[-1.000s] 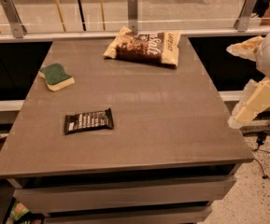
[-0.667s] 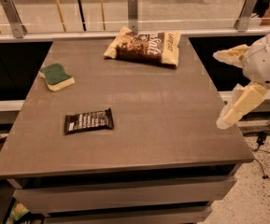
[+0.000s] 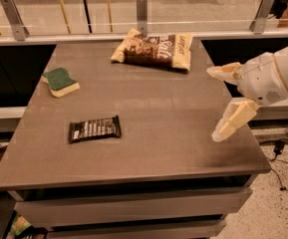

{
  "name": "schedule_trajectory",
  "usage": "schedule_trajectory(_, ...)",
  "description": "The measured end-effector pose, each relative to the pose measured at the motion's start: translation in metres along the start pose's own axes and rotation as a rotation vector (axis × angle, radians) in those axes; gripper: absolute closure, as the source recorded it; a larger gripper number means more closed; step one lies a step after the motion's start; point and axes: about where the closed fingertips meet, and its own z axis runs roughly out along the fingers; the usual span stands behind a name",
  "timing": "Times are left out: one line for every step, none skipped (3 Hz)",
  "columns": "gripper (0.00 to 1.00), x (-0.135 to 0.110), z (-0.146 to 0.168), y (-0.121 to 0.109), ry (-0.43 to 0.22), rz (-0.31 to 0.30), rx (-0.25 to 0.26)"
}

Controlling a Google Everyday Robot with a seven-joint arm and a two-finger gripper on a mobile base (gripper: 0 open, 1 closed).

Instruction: Pick rxbar chocolate

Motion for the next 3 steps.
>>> schedule_trajectory(0.0, -0.003, 0.022, 0.003, -0.066, 0.008, -0.026)
schedule_trajectory(0.0, -0.011, 0.046, 0.005, -0.104, 0.003, -0.066)
schedule_trajectory(0.0, -0.013, 0.046, 0.002, -0.118, 0.002, -0.076)
